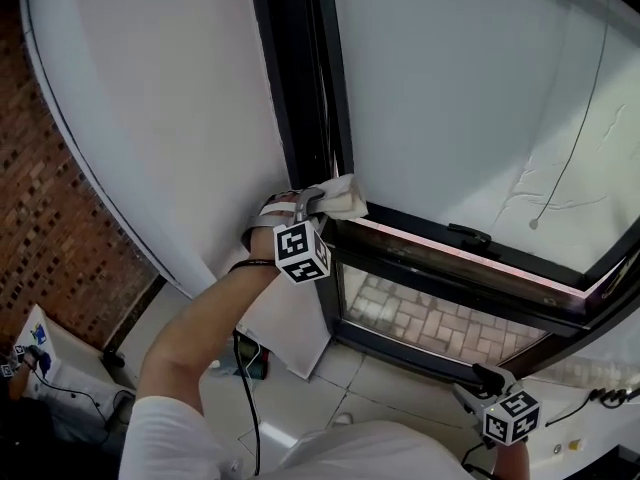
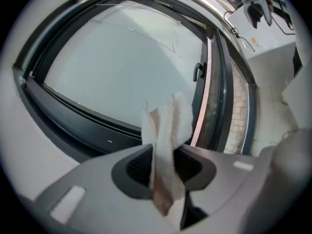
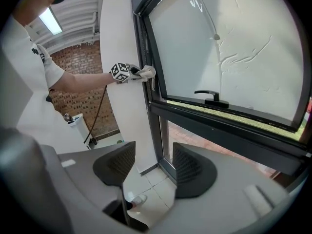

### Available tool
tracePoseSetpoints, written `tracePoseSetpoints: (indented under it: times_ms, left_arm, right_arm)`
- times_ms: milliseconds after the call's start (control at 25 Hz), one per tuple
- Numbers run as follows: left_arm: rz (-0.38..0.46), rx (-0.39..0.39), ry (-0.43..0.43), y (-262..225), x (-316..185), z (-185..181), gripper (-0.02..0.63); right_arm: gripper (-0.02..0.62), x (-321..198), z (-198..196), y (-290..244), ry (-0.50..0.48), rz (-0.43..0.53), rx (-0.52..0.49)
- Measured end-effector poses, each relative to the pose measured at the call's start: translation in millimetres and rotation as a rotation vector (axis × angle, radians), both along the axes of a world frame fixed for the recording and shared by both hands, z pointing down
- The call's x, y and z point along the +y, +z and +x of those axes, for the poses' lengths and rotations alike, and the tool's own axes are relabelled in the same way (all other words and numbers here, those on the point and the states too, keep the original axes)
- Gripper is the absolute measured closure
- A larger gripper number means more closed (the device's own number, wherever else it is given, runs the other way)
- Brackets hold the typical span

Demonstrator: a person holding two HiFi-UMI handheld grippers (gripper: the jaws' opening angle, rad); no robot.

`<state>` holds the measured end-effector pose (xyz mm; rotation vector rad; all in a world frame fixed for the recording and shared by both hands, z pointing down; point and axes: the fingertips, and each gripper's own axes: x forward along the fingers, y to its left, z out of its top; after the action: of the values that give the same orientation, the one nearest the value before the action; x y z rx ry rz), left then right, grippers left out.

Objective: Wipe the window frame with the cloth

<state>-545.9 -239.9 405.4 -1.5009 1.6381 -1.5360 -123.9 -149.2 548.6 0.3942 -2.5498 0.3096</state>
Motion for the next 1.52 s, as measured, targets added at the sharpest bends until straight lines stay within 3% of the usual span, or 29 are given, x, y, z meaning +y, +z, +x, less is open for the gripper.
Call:
tracePoseSetpoints:
  times_ms: [240, 840, 1120, 1520]
  left_arm:
    - [0.019, -0.047, -0.028, -61.4, -2.7, -8.9, 0.472]
    - [0.22, -0.156, -0.017, -261.8, 0.6, -18.3, 0.472]
    - [0.249, -0.215, -0.006, -327.8, -2.0, -23.8, 0.469]
    - [0.453, -0.298, -0.09, -475.4, 2.0, -36.3, 0.471]
  right_arm:
    - [0.353, -18.6, 22.4, 2.4, -0.002, 0.0, -0.019]
    - [0.353, -25.9, 43.7, 8.8, -0.011, -0.036, -0.008]
    - [0.353, -25.1, 54.6, 4.3, 0.035, -0.04, -0.02]
    - [0.353, -23.2, 66.0, 13.6, 0.091, -0.056, -0.025]
